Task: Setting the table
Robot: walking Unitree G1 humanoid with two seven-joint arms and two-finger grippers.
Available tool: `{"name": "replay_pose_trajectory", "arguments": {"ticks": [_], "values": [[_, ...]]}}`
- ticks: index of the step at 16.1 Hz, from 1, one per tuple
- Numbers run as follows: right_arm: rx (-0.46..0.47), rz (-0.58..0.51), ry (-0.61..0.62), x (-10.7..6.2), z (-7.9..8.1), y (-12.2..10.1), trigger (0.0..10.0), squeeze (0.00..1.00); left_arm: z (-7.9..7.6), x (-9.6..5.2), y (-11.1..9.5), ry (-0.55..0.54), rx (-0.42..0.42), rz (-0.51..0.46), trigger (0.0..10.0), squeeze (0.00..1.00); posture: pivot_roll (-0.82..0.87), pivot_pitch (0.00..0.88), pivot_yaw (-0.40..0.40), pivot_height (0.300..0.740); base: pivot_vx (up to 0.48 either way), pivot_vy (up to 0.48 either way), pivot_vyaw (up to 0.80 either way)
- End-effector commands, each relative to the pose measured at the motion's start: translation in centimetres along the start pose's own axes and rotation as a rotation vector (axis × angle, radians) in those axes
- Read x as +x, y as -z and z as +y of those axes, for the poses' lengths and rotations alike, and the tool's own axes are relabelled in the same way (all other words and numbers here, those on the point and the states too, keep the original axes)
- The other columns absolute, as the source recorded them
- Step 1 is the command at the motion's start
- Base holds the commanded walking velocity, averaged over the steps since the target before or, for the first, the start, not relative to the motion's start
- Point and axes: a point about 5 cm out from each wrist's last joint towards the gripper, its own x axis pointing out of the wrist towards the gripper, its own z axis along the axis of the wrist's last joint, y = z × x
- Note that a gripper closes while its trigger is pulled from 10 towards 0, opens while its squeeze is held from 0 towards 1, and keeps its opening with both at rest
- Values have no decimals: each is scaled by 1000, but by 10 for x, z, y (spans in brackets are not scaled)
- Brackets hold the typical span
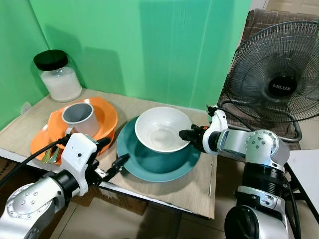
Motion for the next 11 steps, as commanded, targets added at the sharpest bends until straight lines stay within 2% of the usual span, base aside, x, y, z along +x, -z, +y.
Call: {"name": "replay_pose_trajectory", "arguments": {"ticks": [1,3,4,7,10,11], "values": [[9,-3,2,-2,-1,0,0,0,7,-1,6,-50,-23,40,10000,0,-22,0,20,740,0,0,0],[17,-8,2,-2,-1,0,0,0,8,1,8,-63,-88,13,10000,0,-27,0,25,740,0,0,0],[19,-11,2,-3,-2,0,0,0,9,2,9,-70,-111,9,10000,1000,-29,0,27,740,0,0,0],[24,-21,4,-4,-2,-1,0,0,9,2,14,-62,-131,35,10000,1000,-29,0,27,740,0,0,0],[39,-38,-2,-5,-4,-3,0,0,11,10,35,-63,-273,83,10000,996,-22,0,16,740,0,0,0],[62,-63,-18,-7,-4,-7,0,0,15,13,43,-80,-279,114,10000,906,-26,0,17,740,0,0,0]]}}
